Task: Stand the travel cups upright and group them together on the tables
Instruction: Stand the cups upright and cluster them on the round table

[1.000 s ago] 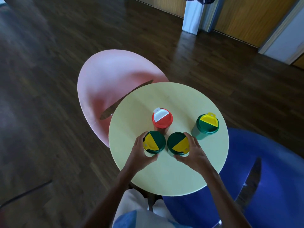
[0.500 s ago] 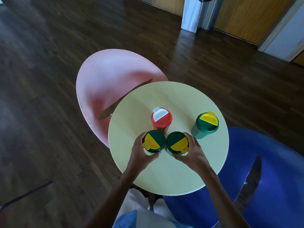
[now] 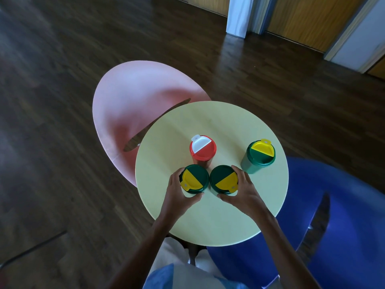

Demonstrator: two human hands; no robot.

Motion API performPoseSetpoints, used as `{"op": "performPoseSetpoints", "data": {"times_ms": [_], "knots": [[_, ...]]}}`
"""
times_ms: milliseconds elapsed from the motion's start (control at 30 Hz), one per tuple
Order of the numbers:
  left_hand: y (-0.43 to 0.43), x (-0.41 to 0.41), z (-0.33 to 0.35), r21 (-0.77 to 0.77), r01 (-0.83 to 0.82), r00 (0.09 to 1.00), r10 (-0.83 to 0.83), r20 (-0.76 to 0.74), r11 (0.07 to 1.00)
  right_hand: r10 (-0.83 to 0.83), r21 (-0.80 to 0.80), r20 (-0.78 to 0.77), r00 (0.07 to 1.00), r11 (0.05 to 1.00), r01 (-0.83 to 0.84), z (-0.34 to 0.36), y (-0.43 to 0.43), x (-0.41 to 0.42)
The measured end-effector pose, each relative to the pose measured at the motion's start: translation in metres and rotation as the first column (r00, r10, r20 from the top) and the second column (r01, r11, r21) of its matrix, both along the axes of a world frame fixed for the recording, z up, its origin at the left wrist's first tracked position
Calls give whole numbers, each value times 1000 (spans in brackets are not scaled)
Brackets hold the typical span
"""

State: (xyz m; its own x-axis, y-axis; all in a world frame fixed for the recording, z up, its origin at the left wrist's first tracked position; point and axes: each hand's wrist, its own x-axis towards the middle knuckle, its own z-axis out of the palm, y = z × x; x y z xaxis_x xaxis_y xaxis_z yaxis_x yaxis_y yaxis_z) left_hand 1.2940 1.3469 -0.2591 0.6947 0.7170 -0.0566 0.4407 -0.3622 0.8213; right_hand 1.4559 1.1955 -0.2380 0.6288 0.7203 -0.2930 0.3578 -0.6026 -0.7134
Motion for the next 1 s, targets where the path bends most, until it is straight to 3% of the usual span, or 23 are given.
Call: {"op": "performPoseSetpoints", "data": {"times_ms": [200, 300, 467, 533, 600, 700, 800, 1000], "knots": [[4, -3, 1, -2, 40, 999, -40, -37, 999, 28, -6, -1, 1000, 1000, -28, 2, -1, 4], [6, -3, 7, -1, 17, 999, -17, -46, 1000, -42, 72, -18, 999, 996, 43, 12, -6, 15], [33, 27, 33, 23, -18, 1000, 18, 6, 1000, -226, 182, 188, 956, 964, 192, 41, -14, 62], [50, 51, 43, 75, 45, 998, -43, -36, 996, -197, 89, 304, 932, 980, 178, 47, -14, 89], [66, 74, 47, 111, 158, 975, -137, -176, 981, -50, -116, 342, 938, 989, 95, 44, -10, 115], [77, 97, 47, 48, 249, 917, -219, -332, 967, 143, -345, 216, 966, 937, -61, 35, 0, 138], [76, 108, 48, -6, 246, 903, -231, -362, 969, 132, -350, 130, 983, 933, -80, 34, 10, 142], [67, 114, 46, 90, 240, 896, -185, -403, 967, 132, -321, 185, 974, 945, -67, 36, 14, 141]]}}
